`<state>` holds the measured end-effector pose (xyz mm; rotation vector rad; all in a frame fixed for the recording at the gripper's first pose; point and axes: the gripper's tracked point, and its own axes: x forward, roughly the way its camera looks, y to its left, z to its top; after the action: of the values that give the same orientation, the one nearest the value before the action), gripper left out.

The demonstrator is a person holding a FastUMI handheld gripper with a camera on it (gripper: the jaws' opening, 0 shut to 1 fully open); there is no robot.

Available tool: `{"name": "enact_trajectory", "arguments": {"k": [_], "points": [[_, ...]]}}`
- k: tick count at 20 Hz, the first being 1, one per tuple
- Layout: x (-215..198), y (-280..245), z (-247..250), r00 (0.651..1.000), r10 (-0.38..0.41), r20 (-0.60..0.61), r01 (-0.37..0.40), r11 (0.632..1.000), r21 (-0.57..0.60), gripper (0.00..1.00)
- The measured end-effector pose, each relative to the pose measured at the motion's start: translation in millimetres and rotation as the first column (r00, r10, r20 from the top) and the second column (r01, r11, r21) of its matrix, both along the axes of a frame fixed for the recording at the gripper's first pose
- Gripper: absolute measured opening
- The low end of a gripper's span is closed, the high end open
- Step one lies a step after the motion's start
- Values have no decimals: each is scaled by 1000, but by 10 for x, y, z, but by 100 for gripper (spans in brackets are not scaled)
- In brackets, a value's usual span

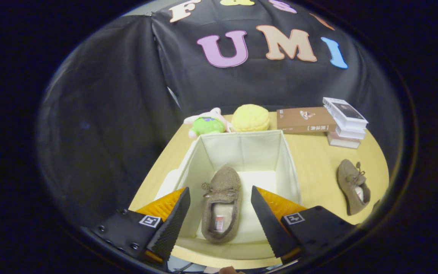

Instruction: Open the storage box then place both shoes into the box .Put the left shoe in first, then the right shoe, with the right side of both shoes facing outward in a uniform manner.

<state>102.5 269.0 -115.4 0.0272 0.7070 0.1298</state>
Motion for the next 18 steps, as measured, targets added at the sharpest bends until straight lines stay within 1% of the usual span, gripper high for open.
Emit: {"name": "enact_trajectory", "arguments": {"k": [1,5,7,9,11,13,15,18], "points": [[-20,-26,89,1000,4,12,-4,1000,-1,100],[-82,-308,449,998,-16,59,18,999,-27,100],[-94,-485,597,997,-26,75,27,999,-17,100],[-98,-762,731,994,-61,93,62,998,-8,100],[-96,-1114,828,988,-114,105,115,993,-3,100],[-92,-1566,866,978,-179,106,182,983,-23,100],[-142,-2052,835,962,-257,90,262,964,-44,100],[-145,-2732,594,937,-345,62,350,932,-93,100]]}}
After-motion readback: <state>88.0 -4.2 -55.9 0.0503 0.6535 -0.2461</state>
